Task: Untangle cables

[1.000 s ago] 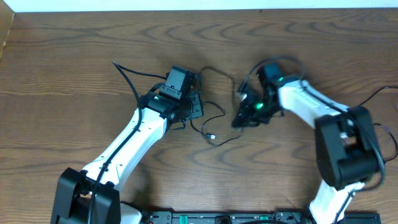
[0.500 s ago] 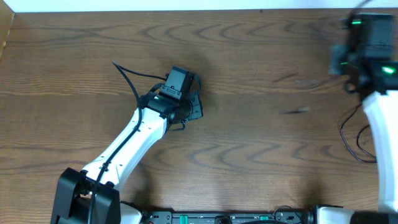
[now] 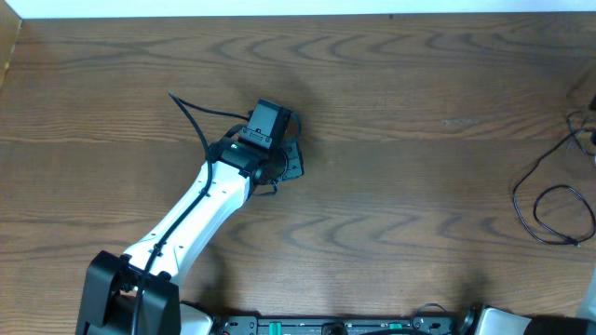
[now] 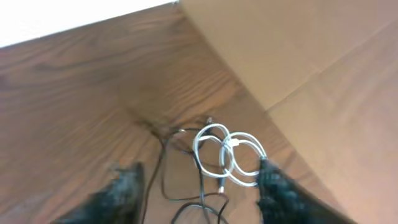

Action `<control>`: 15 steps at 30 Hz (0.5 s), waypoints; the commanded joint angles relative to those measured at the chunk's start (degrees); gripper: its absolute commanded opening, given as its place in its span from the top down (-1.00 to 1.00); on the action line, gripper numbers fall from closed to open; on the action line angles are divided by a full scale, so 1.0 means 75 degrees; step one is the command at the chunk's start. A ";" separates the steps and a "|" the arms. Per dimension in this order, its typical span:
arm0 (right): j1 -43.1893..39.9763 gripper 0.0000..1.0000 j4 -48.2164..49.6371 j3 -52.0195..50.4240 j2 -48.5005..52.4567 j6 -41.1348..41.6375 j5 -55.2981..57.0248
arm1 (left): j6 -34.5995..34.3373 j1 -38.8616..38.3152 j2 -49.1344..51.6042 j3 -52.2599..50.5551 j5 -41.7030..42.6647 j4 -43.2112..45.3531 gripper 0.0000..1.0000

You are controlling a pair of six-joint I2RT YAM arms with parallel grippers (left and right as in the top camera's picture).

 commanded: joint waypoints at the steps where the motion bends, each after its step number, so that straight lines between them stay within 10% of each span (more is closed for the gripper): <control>1: -0.0067 -0.20 -0.0055 0.0050 0.0099 -0.0035 -0.1699 | 0.0079 -0.0003 0.0044 0.0026 -0.0108 -0.0020 0.32; 15: 0.0525 -0.57 -0.0437 -0.0070 0.0163 -0.0041 -0.8233 | 0.1070 -0.0003 0.0041 0.0029 -0.0020 0.0927 -0.40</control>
